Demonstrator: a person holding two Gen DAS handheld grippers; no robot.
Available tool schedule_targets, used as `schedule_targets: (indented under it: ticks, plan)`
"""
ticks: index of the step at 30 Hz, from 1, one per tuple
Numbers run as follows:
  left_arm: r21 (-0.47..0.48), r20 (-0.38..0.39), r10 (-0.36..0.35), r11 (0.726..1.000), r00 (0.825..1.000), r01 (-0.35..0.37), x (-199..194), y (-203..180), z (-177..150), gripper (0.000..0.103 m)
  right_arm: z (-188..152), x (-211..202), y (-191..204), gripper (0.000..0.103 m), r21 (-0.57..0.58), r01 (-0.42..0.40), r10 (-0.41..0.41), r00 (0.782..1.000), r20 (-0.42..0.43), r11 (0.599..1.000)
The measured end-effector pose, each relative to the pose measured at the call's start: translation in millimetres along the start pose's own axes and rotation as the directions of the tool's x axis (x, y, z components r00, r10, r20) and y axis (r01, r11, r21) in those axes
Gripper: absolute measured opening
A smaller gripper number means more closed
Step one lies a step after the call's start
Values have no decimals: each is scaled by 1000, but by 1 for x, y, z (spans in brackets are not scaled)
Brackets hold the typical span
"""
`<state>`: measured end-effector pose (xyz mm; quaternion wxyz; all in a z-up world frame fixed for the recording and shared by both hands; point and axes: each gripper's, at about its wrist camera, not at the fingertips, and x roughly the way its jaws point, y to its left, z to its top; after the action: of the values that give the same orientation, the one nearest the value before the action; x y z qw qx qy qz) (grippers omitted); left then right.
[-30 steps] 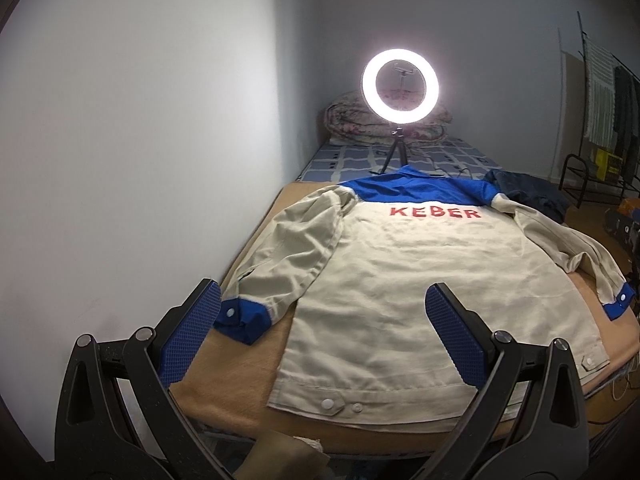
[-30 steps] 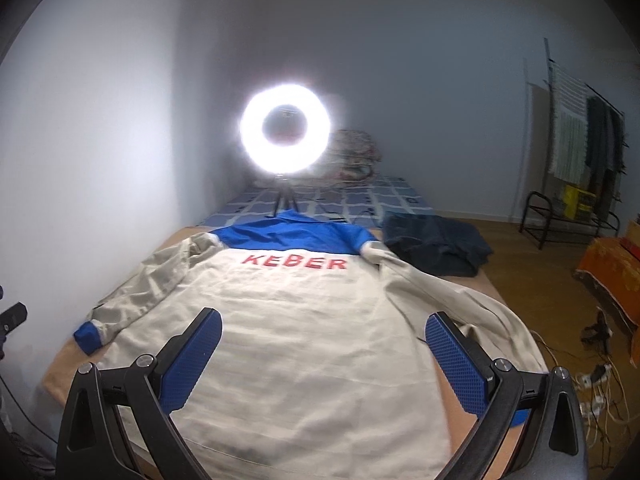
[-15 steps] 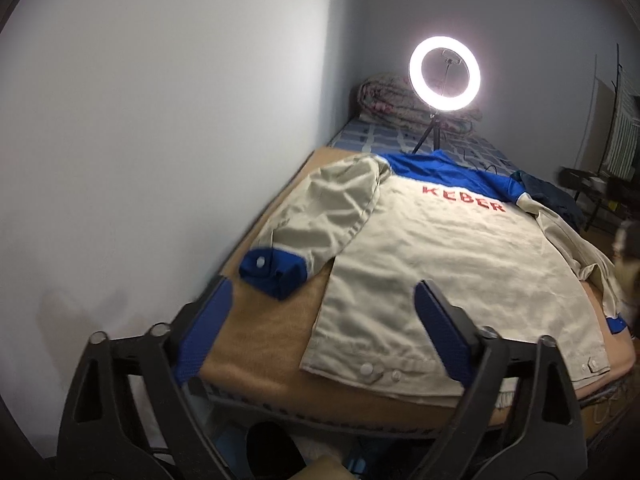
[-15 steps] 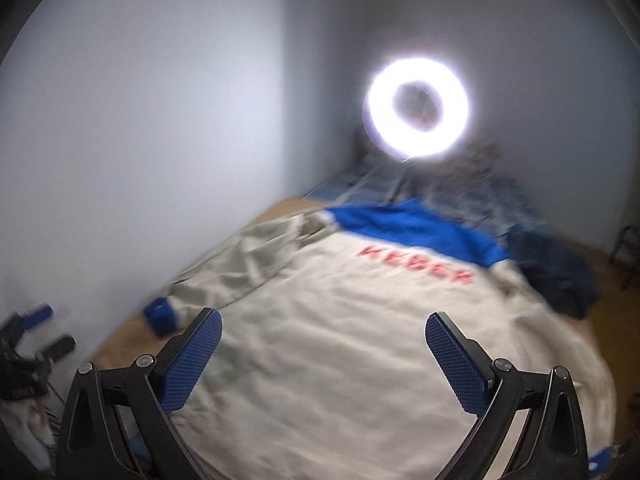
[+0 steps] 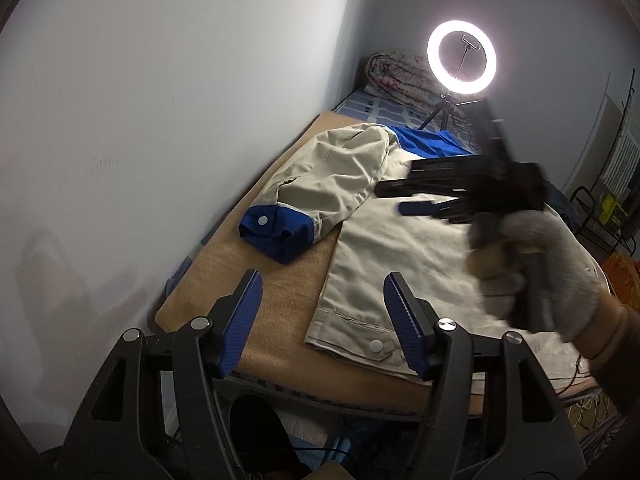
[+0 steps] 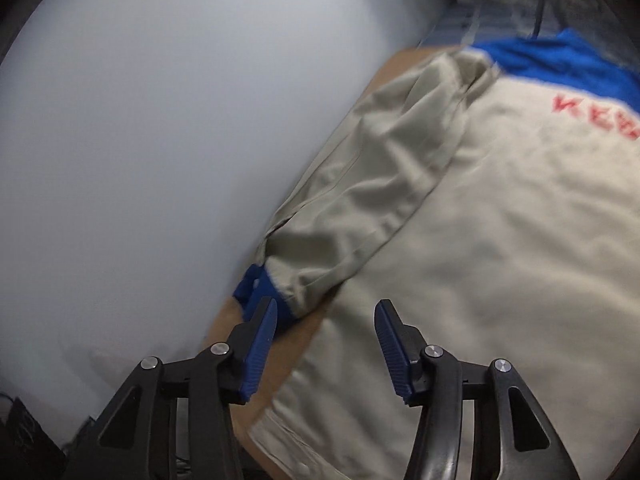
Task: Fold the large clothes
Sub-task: 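Reach the right tool to the blue-cuffed sleeve and pinch its cuff, then close the left tool on the blue cuff while the right tool releases it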
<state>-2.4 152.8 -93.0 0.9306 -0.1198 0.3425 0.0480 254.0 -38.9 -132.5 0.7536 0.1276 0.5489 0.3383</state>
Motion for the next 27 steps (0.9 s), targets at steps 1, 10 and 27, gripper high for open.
schedule_targets:
  ticks: [1, 10, 27]
  plan:
    - [2, -2, 5, 1000, 1000, -5, 0, 0, -1, 65, 1, 10, 2, 54, 20, -16, 17, 1000, -15, 1000]
    - [-44, -50, -15, 999, 999, 13, 8, 12, -2, 73, 1, 96, -11, 54, 207, -23, 48, 992, -113, 978]
    - [-29, -78, -102, 995, 992, 100, 17, -3, 19, 73, 18, -4, -7, 4, 66, -71, 75, 995, -60, 995]
